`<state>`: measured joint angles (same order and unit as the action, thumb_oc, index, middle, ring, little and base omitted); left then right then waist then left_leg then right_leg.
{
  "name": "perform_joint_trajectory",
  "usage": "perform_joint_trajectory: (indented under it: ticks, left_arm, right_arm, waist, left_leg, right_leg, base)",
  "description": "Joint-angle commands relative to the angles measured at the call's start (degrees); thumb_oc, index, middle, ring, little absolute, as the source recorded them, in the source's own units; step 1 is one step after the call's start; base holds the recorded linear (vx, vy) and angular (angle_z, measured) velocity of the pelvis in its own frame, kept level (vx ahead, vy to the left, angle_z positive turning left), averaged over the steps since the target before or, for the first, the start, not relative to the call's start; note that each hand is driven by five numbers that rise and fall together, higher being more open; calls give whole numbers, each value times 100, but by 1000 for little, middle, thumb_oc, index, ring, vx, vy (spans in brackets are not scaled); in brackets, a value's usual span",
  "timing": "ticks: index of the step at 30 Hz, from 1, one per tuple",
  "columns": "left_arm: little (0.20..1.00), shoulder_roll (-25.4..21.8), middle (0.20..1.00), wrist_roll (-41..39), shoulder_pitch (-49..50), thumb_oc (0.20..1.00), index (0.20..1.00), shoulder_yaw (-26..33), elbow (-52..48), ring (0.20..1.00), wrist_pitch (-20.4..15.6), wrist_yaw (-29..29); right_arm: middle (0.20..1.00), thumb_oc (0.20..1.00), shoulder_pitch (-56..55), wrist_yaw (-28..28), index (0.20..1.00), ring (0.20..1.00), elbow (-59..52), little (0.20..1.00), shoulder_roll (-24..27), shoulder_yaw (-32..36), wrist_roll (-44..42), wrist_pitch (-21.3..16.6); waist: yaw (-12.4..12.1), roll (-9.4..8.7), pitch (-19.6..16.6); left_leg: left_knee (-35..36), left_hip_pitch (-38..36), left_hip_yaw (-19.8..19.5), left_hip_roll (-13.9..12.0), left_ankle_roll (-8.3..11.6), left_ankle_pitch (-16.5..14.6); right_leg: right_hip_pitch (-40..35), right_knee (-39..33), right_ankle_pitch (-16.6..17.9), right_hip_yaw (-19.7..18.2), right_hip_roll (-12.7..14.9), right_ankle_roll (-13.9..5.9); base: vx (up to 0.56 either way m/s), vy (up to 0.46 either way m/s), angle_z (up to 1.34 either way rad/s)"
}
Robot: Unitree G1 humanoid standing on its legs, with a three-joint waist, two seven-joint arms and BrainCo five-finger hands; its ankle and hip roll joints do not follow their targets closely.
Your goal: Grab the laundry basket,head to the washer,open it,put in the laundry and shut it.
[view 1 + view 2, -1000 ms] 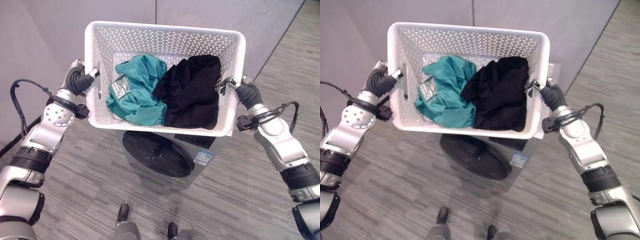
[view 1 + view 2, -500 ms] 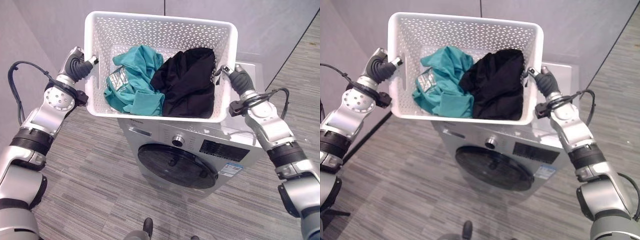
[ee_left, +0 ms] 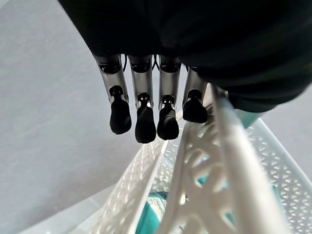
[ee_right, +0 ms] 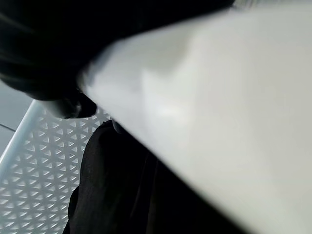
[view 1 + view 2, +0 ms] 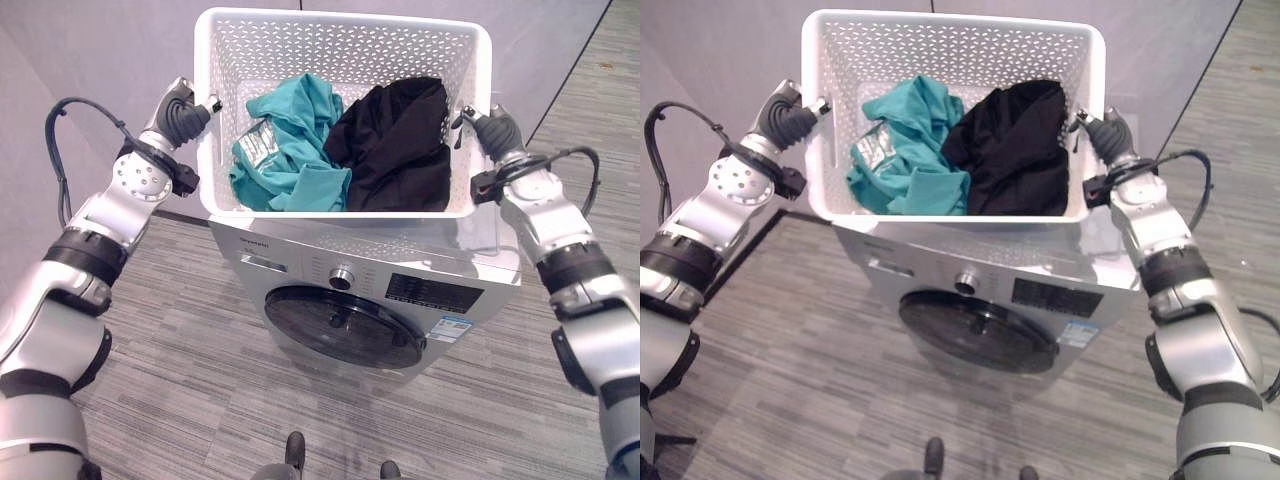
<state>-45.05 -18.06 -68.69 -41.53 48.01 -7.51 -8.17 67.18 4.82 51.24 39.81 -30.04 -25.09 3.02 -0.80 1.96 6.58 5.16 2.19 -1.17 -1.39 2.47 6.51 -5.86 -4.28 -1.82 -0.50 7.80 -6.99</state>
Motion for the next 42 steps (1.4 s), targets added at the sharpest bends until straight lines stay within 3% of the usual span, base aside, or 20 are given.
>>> perform_joint_trajectory:
  ticks: [1, 2, 3, 4, 5, 12, 17, 21, 25, 29, 30, 31, 32, 33, 34, 37, 38, 39, 40, 42]
  left_arm:
    - [200, -483, 200, -242, -957, 200, 200, 316, 1672, 200, 98, -330]
    - [200, -484, 200, -245, -969, 200, 200, 314, 1684, 200, 93, -327]
    - [209, -382, 209, -157, -1088, 209, 209, 200, 1982, 209, 162, -308]
    - [445, -382, 445, -159, -1097, 445, 445, 199, 1991, 445, 159, -305]
    - [1000, -270, 1000, -73, -1222, 1000, 1000, 101, 2273, 1000, 221, -262]
    - [1000, -45, 1000, 226, -1375, 1000, 1000, -94, 2682, 1000, 306, -166]
    - [1000, -62, 1000, 527, -1461, 1000, 1000, -172, 2769, 1000, 319, -122]
    - [1000, -122, 1000, 590, -1416, 1000, 1000, -155, 2752, 1000, 307, -102]
    - [1000, -207, 1000, 303, -1259, 1000, 1000, 245, 2404, 1000, 161, -299]
    - [1000, -701, 1000, -657, -413, 1000, 1000, 1606, 774, 1000, -317, -979]
    - [1000, -798, 1000, -698, -18, 1000, 1000, 1995, 299, 1000, -394, -1103]
    - [1000, -796, 1000, -683, 41, 1000, 1000, 2025, 254, 1000, -380, -1115]
    - [1000, -891, 1000, -732, 589, 1000, 1000, 2511, -342, 1000, -481, -1208]
    - [1000, -987, 1000, -672, 1118, 1000, 1000, 2970, -879, 1000, -556, -1317]
    - [1000, -1044, 1000, -225, 2565, 1000, 1000, 4189, -1932, 1000, -607, -1589]
    - [1000, -952, 1000, 180, 3654, 1000, 1000, 4960, -2517, 1000, -569, -1679]
    - [1000, -912, 1000, 766, 4753, 1000, 1000, 5719, -2781, 1000, -457, -1716]
    - [1000, -819, 1000, 938, 5299, 1000, 1000, 6046, -2882, 1000, -403, -1681]
    - [1000, -807, 1000, 943, 5349, 1000, 1000, 6066, -2921, 1000, -391, -1675]
    - [1000, -366, 1000, 1001, 6349, 1000, 1000, 6671, -2882, 1000, -309, -1650]
  right_arm:
    - [329, 329, 653, 60, 329, 329, 1229, 329, 684, -295, 131, 183]
    - [382, 382, 674, 55, 382, 382, 1246, 382, 682, -306, 128, 177]
    - [520, 520, 900, -14, 520, 520, 1551, 520, 538, -499, 264, 230]
    - [871, 871, 916, -19, 871, 871, 1565, 871, 535, -507, 262, 225]
    - [1000, 1000, 1173, -126, 1000, 1000, 1808, 1000, 424, -768, 475, 268]
    - [1000, 1000, 1575, -427, 1000, 1000, 2348, 1000, 211, -1249, 929, 293]
    - [1000, 1000, 1592, -782, 1000, 1000, 2627, 1000, 479, -1598, 1507, 337]
    - [1000, 1000, 1523, -765, 1000, 1000, 2687, 1000, 655, -1527, 1572, 319]
    - [1000, 1000, 1353, -481, 1000, 1000, 2462, 1000, 880, -1067, 1067, 190]
    - [1000, 1000, 693, 251, 1000, 1000, 1277, 1000, 1441, 82, 82, -226]
    - [1000, 1000, 342, 341, 1000, 1000, 858, 1000, 1560, 389, 92, -278]
    - [1000, 1000, 291, 353, 1000, 1000, 818, 1000, 1559, 412, 103, -265]
    - [1000, 1000, -206, 473, 1000, 1000, 306, 1000, 1721, 779, 223, -297]
    - [1000, 1000, -794, 587, 1000, 1000, -245, 1000, 1870, 1214, 383, -333]
    - [1000, 1000, -2520, 821, 1000, 1000, -1582, 1000, 1969, 2592, 773, -453]
    - [1000, 1000, -3870, 931, 1000, 1000, -2427, 1000, 1789, 3631, 1050, -539]
    - [1000, 1000, -5024, 916, 1000, 1000, -3031, 1000, 1499, 4488, 1179, -667]
    - [1000, 1000, -5510, 907, 1000, 1000, -3256, 1000, 1293, 4845, 1190, -705]
    - [1000, 1000, -5561, 903, 1000, 1000, -3298, 1000, 1278, 4865, 1197, -691]
    - [1000, 1000, -6355, 901, 1000, 1000, -3647, 1000, 695, 5320, 1275, -735]
  waist:
    - [-189, -76, -254]
    - [-187, -73, -244]
    - [-188, -94, -264]
    - [-186, -93, -255]
    - [-177, -127, -279]
    - [-156, -211, -342]
    - [-118, -249, -414]
    - [-108, -240, -437]
    - [-127, -231, -470]
    - [-160, -238, -503]
    - [-159, -237, -512]
    - [-159, -235, -530]
    - [-166, -230, -546]
    - [-172, -225, -553]
    - [-159, -199, -566]
    - [-165, -210, -588]
    - [-152, -200, -547]
    - [-160, -199, -541]
    - [-160, -201, -561]
    - [-165, -190, -532]
  left_leg:
    - [-16, -185, 103, -224, 71, -627]
    - [-16, -189, 104, -224, 71, -628]
    - [-16, -224, 109, -232, 61, -638]
    - [-16, -228, 109, -232, 61, -638]
    - [-16, -267, 108, -244, 57, -646]
    - [-16, -373, 91, -262, 55, -677]
    - [-16, -426, 64, -247, 63, -720]
    - [-16, -444, 69, -243, 61, -739]
    - [-16, -493, 96, -227, 53, -783]
    - [-16, -505, 109, -211, 45, -806]
    - [-16, -506, 116, -208, 41, -822]
    - [-16, -510, 117, -208, 41, -823]
    - [-16, -513, 114, -205, 35, -838]
    - [-16, -522, 111, -200, 28, -857]
    - [-16, -513, 104, -197, 9, -856]
    - [-16, -584, 87, -196, -1, -927]
    - [-16, -592, 83, -207, -4, -907]
    - [-16, -600, 87, -209, -5, -910]
    - [-16, -617, 88, -209, -3, -939]
    - [-16, -626, 80, -221, -4, -928]
  right_leg:
    - [219, 172, 152, 386, 186, -221]
    - [215, 170, 153, 385, 186, -221]
    - [184, 167, 155, 391, 186, -226]
    - [178, 166, 155, 391, 186, -226]
    - [146, 172, 153, 387, 188, -232]
    - [66, 234, 138, 404, 190, -241]
    - [10, 274, 134, 501, 224, -262]
    - [-3, 273, 145, 521, 249, -277]
    - [-42, 233, 146, 535, 274, -293]
    - [-62, 188, 140, 532, 292, -271]
    - [-64, 177, 127, 531, 295, -264]
    - [-67, 176, 127, 531, 295, -264]
    - [-80, 156, 118, 532, 299, -254]
    - [-95, 140, 103, 530, 302, -247]
    - [-96, 102, 100, 525, 308, -228]
    - [-183, 61, 44, 521, 314, -215]
    - [-181, 50, 42, 485, 310, -195]
    - [-195, 40, 34, 477, 309, -184]
    - [-216, 33, 14, 479, 310, -186]
    - [-231, 31, -15, 457, 301, -150]
  base:
    - [39, 12, -6]
    - [56, 20, -4]
    - [0, 0, 0]
    - [57, 28, -1]
    - [0, 0, 0]
    - [26, 16, 0]
    - [25, 18, 5]
    - [6, 8, 2]
    - [0, 0, 0]
    - [0, 0, 0]
    - [0, 0, 0]
    - [0, 0, 0]
    - [0, 0, 0]
    - [0, -42, -1]
    - [10, -48, 1]
    - [14, -42, -2]
    - [-34, -76, -3]
    - [-19, -59, -1]
    - [-6, -49, -5]
    - [-36, -67, -6]
